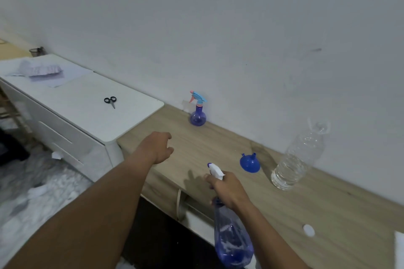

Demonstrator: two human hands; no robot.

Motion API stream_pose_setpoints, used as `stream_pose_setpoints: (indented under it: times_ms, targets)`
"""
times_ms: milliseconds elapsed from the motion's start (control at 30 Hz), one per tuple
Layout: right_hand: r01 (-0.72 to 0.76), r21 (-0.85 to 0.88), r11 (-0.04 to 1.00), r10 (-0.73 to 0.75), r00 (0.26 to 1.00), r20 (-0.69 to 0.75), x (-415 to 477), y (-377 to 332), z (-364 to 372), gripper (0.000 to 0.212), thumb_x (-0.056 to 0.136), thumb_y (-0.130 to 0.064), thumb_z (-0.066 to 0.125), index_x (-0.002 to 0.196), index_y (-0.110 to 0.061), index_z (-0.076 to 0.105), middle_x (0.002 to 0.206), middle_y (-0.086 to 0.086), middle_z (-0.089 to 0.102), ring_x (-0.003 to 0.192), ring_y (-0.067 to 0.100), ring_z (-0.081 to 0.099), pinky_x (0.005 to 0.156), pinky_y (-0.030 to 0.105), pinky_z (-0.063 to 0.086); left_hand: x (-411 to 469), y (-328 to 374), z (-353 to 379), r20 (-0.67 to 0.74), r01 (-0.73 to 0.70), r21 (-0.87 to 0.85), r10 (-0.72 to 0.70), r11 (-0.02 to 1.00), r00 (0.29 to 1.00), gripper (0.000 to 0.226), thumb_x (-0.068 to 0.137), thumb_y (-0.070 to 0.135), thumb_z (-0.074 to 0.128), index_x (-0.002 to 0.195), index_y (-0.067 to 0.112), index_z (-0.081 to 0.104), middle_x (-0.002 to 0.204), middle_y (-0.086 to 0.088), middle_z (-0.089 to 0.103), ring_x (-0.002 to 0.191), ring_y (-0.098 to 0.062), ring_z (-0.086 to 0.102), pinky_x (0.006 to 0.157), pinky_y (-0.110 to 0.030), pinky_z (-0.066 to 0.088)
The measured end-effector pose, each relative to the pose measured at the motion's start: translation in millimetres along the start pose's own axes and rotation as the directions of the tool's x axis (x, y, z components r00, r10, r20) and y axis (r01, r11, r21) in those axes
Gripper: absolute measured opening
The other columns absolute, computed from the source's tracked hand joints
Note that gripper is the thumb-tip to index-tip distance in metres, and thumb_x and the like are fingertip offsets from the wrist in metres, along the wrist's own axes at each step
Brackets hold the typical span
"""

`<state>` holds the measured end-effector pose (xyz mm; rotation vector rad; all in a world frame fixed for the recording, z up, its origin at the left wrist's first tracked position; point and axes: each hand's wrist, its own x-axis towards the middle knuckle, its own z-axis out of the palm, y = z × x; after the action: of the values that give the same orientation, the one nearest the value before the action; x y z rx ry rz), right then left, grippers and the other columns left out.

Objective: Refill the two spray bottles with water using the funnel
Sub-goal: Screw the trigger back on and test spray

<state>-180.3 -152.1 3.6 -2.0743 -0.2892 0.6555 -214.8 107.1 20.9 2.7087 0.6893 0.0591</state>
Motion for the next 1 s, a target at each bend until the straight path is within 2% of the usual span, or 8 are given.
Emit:
stream_pose_setpoints:
  times_ms: [67, 167, 267, 367, 567, 867, 933, 1000]
  targets:
    - [0.002, 0.019, 1.0, -0.002, 1.0, -0.002, -3, -1, -3, 0.056, 0.069, -0.055, 0.063, 0.092, -0.004, 0.06, 0.071, 0.002, 0.061, 0.056, 0.027, 0.062, 0.072, 0.049, 0.057, -2, 1, -1, 0.01, 0.005, -0.01, -0.005, 1.0, 1.0, 0.055, 0.093, 0.036, 0.061, 0.142, 0.015, 0.05, 0.128, -0.008, 0.064, 0.123, -0.025, 0.056, 0.101, -0.035, 0.046]
    - [-0.006, 0.003, 1.0, 0.006, 1.0, 0.025, -7, -3, -6, 0.042, 0.066, -0.054, 0.063, 0.071, -0.013, 0.061, 0.065, 0.0, 0.062, 0.06, 0.033, 0.066, 0.064, 0.04, 0.051, -6, 2, -1, 0.03, 0.018, -0.019, -0.018, 1.0, 0.999, 0.055, 0.092, 0.037, 0.062, 0.142, 0.017, 0.049, 0.129, -0.007, 0.063, 0.122, -0.025, 0.056, 0.1, -0.035, 0.046]
    - [-0.019, -0.001, 1.0, 0.019, 0.999, 0.035, -9, -2, -9, 0.034, 0.069, -0.045, 0.064, 0.067, -0.011, 0.062, 0.061, 0.003, 0.064, 0.064, 0.041, 0.071, 0.06, 0.038, 0.048, -9, 1, -1, 0.036, 0.023, -0.016, -0.022, 1.0, 0.999, 0.054, 0.092, 0.037, 0.062, 0.141, 0.017, 0.05, 0.129, -0.006, 0.063, 0.121, -0.025, 0.056, 0.099, -0.034, 0.046]
    - [-0.023, 0.006, 1.0, 0.022, 0.998, 0.06, -12, 0, -12, 0.028, 0.074, -0.036, 0.065, 0.07, -0.008, 0.059, 0.06, 0.003, 0.061, 0.052, 0.033, 0.067, 0.058, 0.037, 0.048, -12, -1, -1, 0.046, 0.032, -0.014, -0.031, 0.999, 0.998, 0.055, 0.091, 0.037, 0.062, 0.141, 0.019, 0.05, 0.13, -0.006, 0.061, 0.119, -0.025, 0.057, 0.099, -0.035, 0.047]
    - [-0.021, 0.089, 0.996, 0.014, 0.997, 0.081, -17, -3, -17, 0.037, 0.084, -0.041, 0.067, 0.09, -0.005, 0.065, 0.081, 0.004, 0.066, 0.053, 0.031, 0.069, 0.06, 0.032, 0.05, -15, -3, -1, 0.051, 0.035, -0.015, -0.035, 0.999, 0.998, 0.055, 0.09, 0.037, 0.064, 0.141, 0.019, 0.05, 0.13, -0.007, 0.061, 0.118, -0.025, 0.058, 0.098, -0.036, 0.048]
    - [-0.025, 0.045, 0.999, 0.021, 0.996, 0.089, -23, -8, -20, 0.025, 0.083, -0.023, 0.065, 0.068, -0.005, 0.058, 0.059, 0.006, 0.06, 0.047, 0.026, 0.062, 0.052, 0.027, 0.047, -14, -5, 0, 0.063, 0.04, -0.008, -0.04, 0.999, 0.997, 0.055, 0.091, 0.038, 0.064, 0.141, 0.02, 0.05, 0.132, -0.005, 0.06, 0.12, -0.025, 0.056, 0.098, -0.036, 0.047]
    - [-0.026, 0.066, 0.997, 0.02, 0.995, 0.095, -22, -7, -20, 0.026, 0.083, -0.026, 0.066, 0.07, -0.003, 0.061, 0.062, 0.007, 0.062, 0.049, 0.027, 0.065, 0.055, 0.03, 0.048, -13, -7, 0, 0.065, 0.04, -0.007, -0.039, 0.999, 0.997, 0.055, 0.091, 0.038, 0.064, 0.141, 0.02, 0.049, 0.131, -0.006, 0.06, 0.12, -0.025, 0.056, 0.098, -0.036, 0.047]
    - [-0.014, 0.105, 0.994, 0.004, 0.995, 0.096, -20, -10, -20, 0.033, 0.084, -0.033, 0.07, 0.082, 0.0, 0.065, 0.072, 0.009, 0.066, 0.052, 0.03, 0.068, 0.058, 0.033, 0.05, -12, -9, -1, 0.072, 0.042, -0.007, -0.041, 0.999, 0.997, 0.056, 0.091, 0.038, 0.064, 0.141, 0.02, 0.049, 0.131, -0.006, 0.061, 0.12, -0.025, 0.056, 0.098, -0.036, 0.047]
